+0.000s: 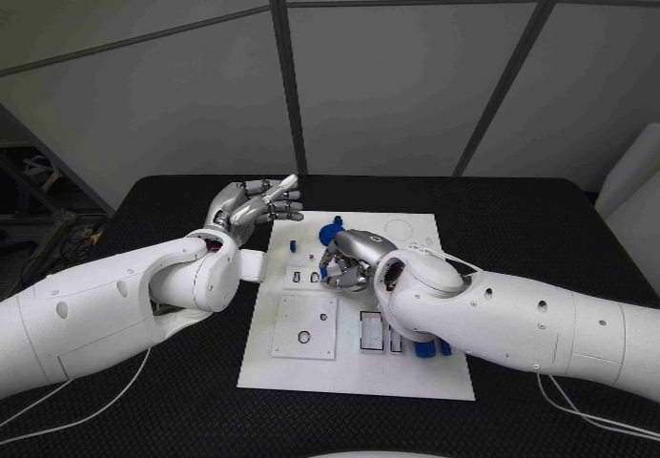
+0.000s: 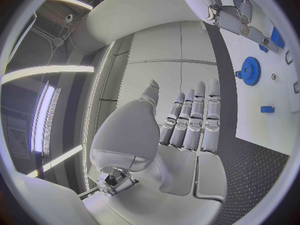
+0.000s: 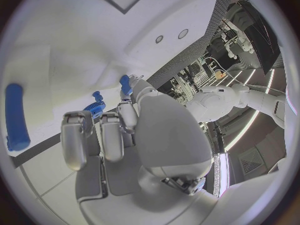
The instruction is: Assemble the parts on the task board
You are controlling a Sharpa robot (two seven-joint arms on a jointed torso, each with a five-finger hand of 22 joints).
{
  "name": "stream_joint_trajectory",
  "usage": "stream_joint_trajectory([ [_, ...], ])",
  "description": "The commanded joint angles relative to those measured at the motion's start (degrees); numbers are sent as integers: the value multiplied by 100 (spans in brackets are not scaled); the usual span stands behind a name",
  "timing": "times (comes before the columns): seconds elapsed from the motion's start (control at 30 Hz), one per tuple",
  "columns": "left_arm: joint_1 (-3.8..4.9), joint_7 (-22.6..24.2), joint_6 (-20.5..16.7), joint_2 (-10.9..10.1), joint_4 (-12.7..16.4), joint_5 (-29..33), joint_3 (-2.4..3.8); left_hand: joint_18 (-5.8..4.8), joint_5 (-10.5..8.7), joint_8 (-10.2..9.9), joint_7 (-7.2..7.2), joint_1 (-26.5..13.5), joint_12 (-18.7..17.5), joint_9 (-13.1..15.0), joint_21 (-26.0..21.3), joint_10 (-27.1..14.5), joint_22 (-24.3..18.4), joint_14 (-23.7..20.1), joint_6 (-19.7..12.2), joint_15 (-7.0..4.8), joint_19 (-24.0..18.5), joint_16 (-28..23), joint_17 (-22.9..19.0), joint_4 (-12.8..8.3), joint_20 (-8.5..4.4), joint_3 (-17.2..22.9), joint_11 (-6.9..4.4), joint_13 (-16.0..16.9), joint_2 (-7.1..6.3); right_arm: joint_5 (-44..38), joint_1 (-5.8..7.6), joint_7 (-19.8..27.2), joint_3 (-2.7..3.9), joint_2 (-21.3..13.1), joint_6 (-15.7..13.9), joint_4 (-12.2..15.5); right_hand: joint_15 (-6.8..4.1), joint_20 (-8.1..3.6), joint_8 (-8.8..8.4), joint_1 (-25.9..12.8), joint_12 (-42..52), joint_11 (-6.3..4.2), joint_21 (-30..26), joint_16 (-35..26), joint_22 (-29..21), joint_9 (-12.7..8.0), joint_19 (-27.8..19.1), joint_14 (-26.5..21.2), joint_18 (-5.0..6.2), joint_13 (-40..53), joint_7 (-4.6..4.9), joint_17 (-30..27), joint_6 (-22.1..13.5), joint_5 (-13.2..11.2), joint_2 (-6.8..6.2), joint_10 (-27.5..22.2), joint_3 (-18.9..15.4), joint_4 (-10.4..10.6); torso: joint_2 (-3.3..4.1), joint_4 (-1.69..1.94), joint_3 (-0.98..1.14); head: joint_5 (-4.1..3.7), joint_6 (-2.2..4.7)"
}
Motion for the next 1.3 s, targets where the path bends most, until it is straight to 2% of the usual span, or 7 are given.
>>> stream_joint_trajectory([
  [0.03,11,11,59,1,16,-41,4,32,-16,-32,7,-35,-22,4,38,52,5,10,34,33,-36,-35,5,-14,-9,-21,-4,6,36,-65,-2,44,-1,17,68,-8,-36,-23,14,-39,-26,-3,18,3,1347,2,465,462,-43,8,3,891,35,22,9,-23,24,-15,0,-2,-1,5,-5],
  [0.63,11,5,59,16,-2,-41,4,32,-16,-32,7,-35,-22,4,38,52,5,10,34,33,-36,-35,5,-14,-9,-21,-4,6,36,-66,-43,23,-1,29,227,-58,-29,-18,6,-90,-46,6,11,-5,1335,-5,455,458,-40,-8,15,877,8,21,-35,-39,9,-11,0,0,1,5,-40],
  [0.8,11,5,58,18,-5,-41,4,32,-16,-32,7,-35,-22,4,38,52,5,10,34,33,-36,-35,5,-14,-9,-21,-4,6,36,-66,-44,-9,-1,33,332,-65,-20,-12,-15,-124,-83,18,4,-9,1322,-16,444,456,-36,-38,30,870,-38,8,-56,-70,6,-4,-2,1,1,9,-47],
  [1.3,10,3,57,19,-8,-41,4,32,-16,-32,7,-35,-22,4,38,52,5,10,34,33,-36,-35,5,-14,-9,-21,-4,6,36,-146,-45,-123,-1,33,402,-68,22,22,-87,-211,-194,70,-13,-22,1295,-57,420,451,-29,-131,93,852,-205,-21,-142,-174,-2,4,2,0,2,20,-69],
])
